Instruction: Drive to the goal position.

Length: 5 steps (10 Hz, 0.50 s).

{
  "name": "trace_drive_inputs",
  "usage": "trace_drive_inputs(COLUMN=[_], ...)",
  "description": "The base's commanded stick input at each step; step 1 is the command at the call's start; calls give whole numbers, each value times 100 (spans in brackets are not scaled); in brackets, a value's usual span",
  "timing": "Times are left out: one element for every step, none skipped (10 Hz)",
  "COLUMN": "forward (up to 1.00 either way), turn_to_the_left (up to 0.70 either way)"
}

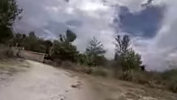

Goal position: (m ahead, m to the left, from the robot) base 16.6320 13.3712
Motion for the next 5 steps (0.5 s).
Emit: trace_drive_inputs(forward=[50, 50, 50, 50, 50], turn_to_the_left=[0, 0, 0, 0, 0])
